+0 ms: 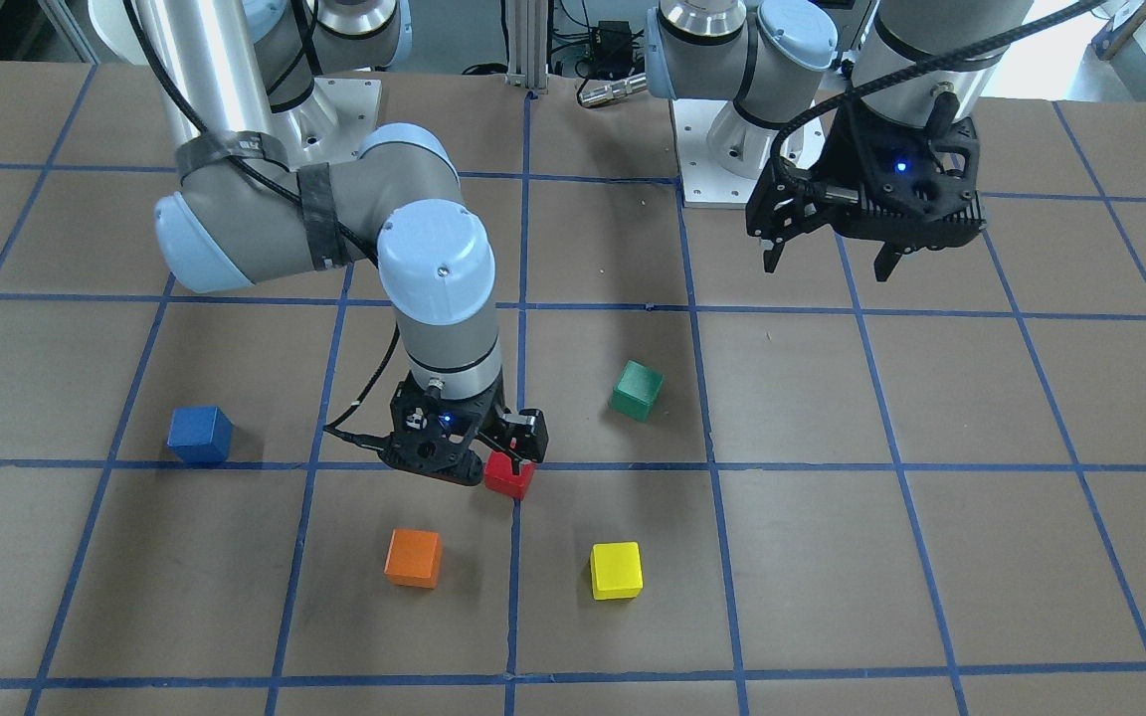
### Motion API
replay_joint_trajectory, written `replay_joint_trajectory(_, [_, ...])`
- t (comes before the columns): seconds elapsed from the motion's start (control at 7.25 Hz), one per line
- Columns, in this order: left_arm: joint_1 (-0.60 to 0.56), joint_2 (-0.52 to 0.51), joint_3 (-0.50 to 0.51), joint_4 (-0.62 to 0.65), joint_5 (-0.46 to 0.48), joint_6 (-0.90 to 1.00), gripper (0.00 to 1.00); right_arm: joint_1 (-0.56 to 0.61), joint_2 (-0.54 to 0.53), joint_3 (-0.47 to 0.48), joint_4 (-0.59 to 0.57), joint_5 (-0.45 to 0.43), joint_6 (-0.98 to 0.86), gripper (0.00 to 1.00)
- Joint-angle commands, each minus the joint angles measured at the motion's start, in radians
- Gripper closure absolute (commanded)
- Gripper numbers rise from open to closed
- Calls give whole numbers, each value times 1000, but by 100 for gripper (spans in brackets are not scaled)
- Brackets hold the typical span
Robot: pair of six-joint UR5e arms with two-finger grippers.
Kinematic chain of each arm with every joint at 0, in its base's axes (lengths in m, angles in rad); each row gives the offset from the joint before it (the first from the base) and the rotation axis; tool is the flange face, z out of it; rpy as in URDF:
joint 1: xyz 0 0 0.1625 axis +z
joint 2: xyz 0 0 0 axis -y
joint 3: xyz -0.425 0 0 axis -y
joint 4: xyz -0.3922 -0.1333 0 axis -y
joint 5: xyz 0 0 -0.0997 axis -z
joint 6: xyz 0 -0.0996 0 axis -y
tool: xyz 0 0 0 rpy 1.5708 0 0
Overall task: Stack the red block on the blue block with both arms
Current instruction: 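Lower the right gripper over the red cube and close on it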
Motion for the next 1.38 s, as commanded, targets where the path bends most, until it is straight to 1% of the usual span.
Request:
replay_joint_trajectory(0.0, [13, -6, 0, 0, -6, -27, 0, 20, 74, -19, 10, 2, -9, 0])
replay_joint_trajectory(0.14, [13, -9, 0, 0, -3, -38, 0, 22, 100, -22, 4, 12, -6, 0])
replay_joint_trajectory(0.28, [13, -6, 1, -2, -3, -56, 0, 22, 103, -22, 7, 56, -12, 0])
replay_joint_trajectory(0.41, [12, -6, 1, -3, -5, -58, 0, 22, 115, -19, 14, 60, -10, 0])
replay_joint_trajectory(0.55, [12, -9, 1, -3, -5, -58, 0, 22, 121, -18, 18, 60, -1, 3])
replay_joint_trajectory(0.69, [12, 0, 1, -3, -3, -58, 0, 22, 121, -15, 48, 57, 4, 33])
replay_joint_trajectory(0.83, [13, -7, 0, -3, -8, -56, 0, 22, 118, -10, 98, 57, 5, 69])
replay_joint_trajectory(0.97, [13, -4, -2, -3, -8, -56, 0, 22, 115, -10, 100, 58, 7, 100])
replay_joint_trajectory(1.24, [13, -4, -3, -3, -8, -56, 0, 20, 89, -25, 117, 57, 7, 100])
